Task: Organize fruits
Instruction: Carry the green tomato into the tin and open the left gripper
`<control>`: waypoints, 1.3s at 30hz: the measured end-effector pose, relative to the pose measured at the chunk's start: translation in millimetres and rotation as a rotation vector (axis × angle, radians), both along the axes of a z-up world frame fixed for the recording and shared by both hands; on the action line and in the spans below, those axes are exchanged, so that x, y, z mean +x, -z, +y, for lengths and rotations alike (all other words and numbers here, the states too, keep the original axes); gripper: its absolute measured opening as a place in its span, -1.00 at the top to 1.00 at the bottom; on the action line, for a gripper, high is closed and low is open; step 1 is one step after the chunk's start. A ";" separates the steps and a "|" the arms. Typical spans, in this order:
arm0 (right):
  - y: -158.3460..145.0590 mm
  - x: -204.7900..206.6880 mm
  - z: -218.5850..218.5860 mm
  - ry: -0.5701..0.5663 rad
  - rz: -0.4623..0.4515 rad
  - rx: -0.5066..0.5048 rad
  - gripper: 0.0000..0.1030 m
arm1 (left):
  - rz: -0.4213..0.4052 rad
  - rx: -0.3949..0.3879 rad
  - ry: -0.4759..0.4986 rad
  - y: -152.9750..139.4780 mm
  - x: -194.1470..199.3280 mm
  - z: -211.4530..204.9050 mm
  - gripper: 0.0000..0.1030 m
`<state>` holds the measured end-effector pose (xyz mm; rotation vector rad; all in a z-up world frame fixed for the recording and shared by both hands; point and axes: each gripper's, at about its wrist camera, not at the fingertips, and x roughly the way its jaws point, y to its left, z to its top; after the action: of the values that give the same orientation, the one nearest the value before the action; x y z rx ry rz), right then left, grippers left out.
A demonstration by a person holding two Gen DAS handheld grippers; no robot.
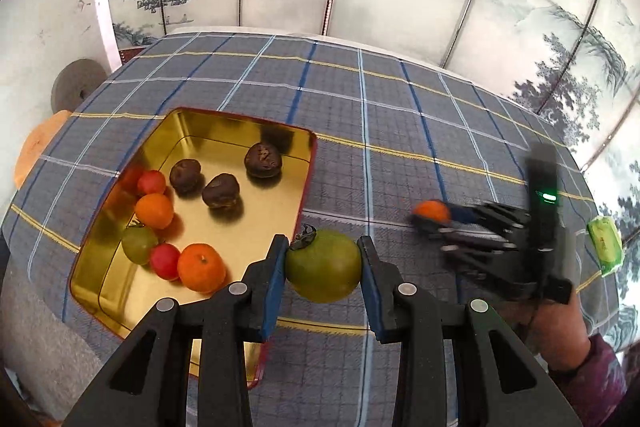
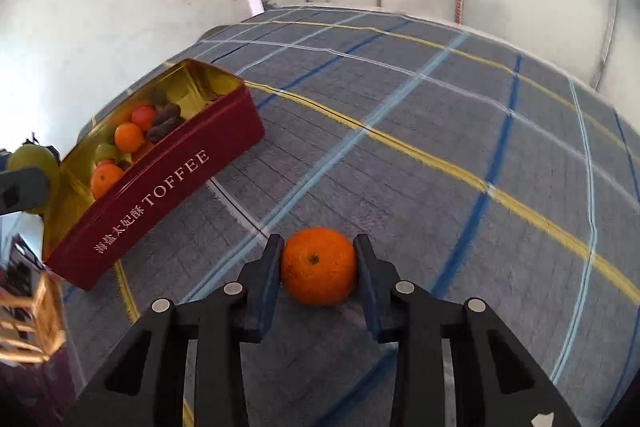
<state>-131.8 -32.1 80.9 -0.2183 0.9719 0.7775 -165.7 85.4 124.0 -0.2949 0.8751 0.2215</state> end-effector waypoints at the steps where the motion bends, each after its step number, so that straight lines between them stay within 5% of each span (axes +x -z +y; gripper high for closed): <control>1: -2.1 0.1 -16.9 0.045 -0.003 0.023 0.38 | -0.001 -0.005 -0.001 -0.3 -1.5 3.5 0.30; 7: -5.0 7.2 -137.3 0.394 -0.010 0.017 0.38 | 0.008 0.021 -0.032 3.1 -11.0 27.2 0.30; 11: -4.5 9.6 -174.8 0.500 0.001 0.006 0.37 | 0.029 0.025 -0.063 12.3 -20.3 48.0 0.30; 24: -2.0 9.6 -173.0 0.513 0.002 0.001 0.36 | 0.048 0.016 -0.066 35.8 -42.4 68.9 0.30; 39: -2.5 8.5 -170.5 0.512 -0.006 -0.018 0.36 | 0.020 0.079 -0.009 31.0 -0.7 63.2 0.30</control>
<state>-123.3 -202.6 83.5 0.0170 0.9737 0.2987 -166.3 148.5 93.0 -0.2234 0.8828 0.2676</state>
